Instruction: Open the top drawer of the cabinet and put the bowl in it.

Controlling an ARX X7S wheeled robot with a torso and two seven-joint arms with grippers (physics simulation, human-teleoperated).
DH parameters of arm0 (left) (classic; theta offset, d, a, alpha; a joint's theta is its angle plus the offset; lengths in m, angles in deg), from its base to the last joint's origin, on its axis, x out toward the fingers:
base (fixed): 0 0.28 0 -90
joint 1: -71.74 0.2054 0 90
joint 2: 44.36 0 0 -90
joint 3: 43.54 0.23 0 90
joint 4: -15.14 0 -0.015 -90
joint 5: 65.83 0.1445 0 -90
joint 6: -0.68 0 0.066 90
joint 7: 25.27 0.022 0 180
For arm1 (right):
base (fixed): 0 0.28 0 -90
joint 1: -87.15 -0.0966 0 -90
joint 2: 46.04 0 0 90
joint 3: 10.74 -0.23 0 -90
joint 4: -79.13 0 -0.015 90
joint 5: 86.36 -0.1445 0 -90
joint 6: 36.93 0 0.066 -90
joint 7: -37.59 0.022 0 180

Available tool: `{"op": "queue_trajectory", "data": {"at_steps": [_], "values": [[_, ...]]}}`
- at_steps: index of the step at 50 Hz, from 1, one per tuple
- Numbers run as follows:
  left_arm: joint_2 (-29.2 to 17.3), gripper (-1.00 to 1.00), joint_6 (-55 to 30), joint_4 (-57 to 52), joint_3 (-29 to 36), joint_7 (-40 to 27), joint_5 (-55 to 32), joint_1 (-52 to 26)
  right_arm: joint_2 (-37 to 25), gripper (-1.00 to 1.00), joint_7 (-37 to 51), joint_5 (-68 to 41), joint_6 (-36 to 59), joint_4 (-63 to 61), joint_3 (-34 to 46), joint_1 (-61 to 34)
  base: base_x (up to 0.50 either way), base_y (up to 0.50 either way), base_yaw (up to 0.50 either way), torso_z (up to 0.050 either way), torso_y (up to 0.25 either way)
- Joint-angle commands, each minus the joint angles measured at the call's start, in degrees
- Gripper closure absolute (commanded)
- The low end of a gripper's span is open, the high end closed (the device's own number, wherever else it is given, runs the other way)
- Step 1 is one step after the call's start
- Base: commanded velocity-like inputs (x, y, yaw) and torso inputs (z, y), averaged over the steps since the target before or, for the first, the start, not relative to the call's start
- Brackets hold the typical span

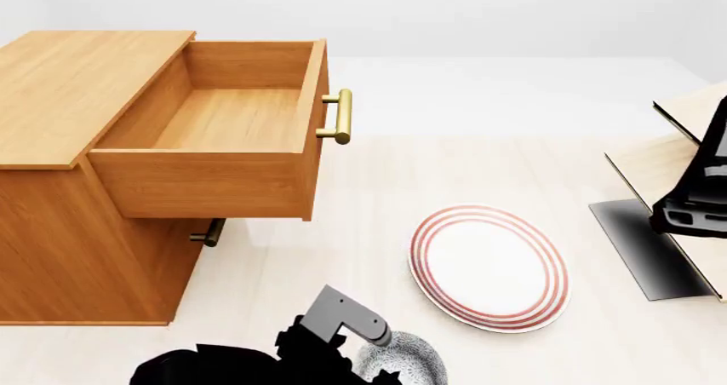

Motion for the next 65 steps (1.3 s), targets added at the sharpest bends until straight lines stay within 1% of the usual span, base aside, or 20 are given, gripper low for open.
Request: {"op": "queue_trajectory", "data": {"at_steps": [1,27,28,53,65], "values": [[0.38,-1.0,0.35,1.23,0.13,0.61,0.3,0.4,0.05,-1.0,-0.12,0.35,-0.35,0.07,0.13,0.39,0.0,0.0,0.0,0.0,0.0],[1.96,-1.0,0.65,4.65,0.32,1.71,0.38,0.88,0.0,-1.0,-0.25,0.77,-1.22,0.25,0.01,1.46,0.0,0.0,0.0,0.0,0.0],[2.04,1.0,0.79,4.99,0.34,1.92,0.52,0.96,0.0,-1.0,-0.25,0.82,-1.25,0.27,0.06,1.48,0.0,0.0,0.0,0.0,0.0],[1.48,1.0,1.5,4.0,-0.85,1.26,-0.28,0.82,-0.3,-1.0,-0.18,1.02,-2.3,0.39,0.38,2.16,0.0,0.0,0.0,0.0,0.0],[0.04,1.0,1.07,-0.05,-2.28,-0.2,-1.49,-1.1,-0.56,-1.0,0.03,1.05,-2.68,0.37,0.52,2.34,0.0,0.0,0.0,0.0,0.0]]}}
